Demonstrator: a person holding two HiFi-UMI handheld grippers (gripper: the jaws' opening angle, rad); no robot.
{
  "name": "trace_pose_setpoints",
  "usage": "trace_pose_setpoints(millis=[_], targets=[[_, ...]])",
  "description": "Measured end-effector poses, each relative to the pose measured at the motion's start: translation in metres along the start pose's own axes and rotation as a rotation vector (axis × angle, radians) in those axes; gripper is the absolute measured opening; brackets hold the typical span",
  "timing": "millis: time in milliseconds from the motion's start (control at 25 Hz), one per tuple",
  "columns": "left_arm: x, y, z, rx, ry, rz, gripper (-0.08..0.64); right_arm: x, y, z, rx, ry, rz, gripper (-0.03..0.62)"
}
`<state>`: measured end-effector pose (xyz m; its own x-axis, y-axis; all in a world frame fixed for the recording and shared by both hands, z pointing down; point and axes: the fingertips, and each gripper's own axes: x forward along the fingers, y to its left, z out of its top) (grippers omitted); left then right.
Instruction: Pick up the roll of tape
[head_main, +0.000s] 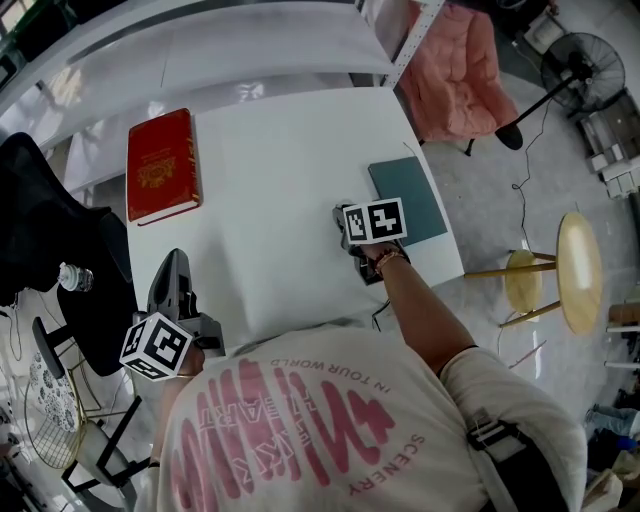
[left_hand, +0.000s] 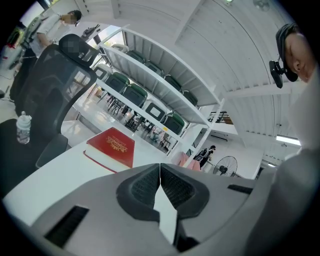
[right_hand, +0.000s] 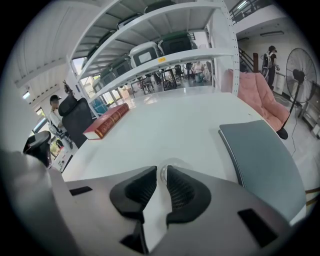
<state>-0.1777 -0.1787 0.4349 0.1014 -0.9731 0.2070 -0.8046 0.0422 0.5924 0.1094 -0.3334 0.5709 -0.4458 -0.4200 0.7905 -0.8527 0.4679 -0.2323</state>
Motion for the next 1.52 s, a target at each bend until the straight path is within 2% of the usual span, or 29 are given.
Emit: trace_pose_setpoints(millis=[280,760,1520], targets=[[0.004,-0.004,-0.003,0.001,0.006,-0.008,0.025,-0.003,0.001,0.005,-0.008,-0.036,0.000,0.077],[0.006,-0.006,-0.002,0.002,0.006,-0.010,0.025,-0.017,0.010,0.021,-0.026,-0.157,-0.008,0.077],[0.014,-0.018,0.002,0.004,0.000,-0.052,0.025,-0.048,0.049,0.051,-0.060,-0.300,0.057,0.078]])
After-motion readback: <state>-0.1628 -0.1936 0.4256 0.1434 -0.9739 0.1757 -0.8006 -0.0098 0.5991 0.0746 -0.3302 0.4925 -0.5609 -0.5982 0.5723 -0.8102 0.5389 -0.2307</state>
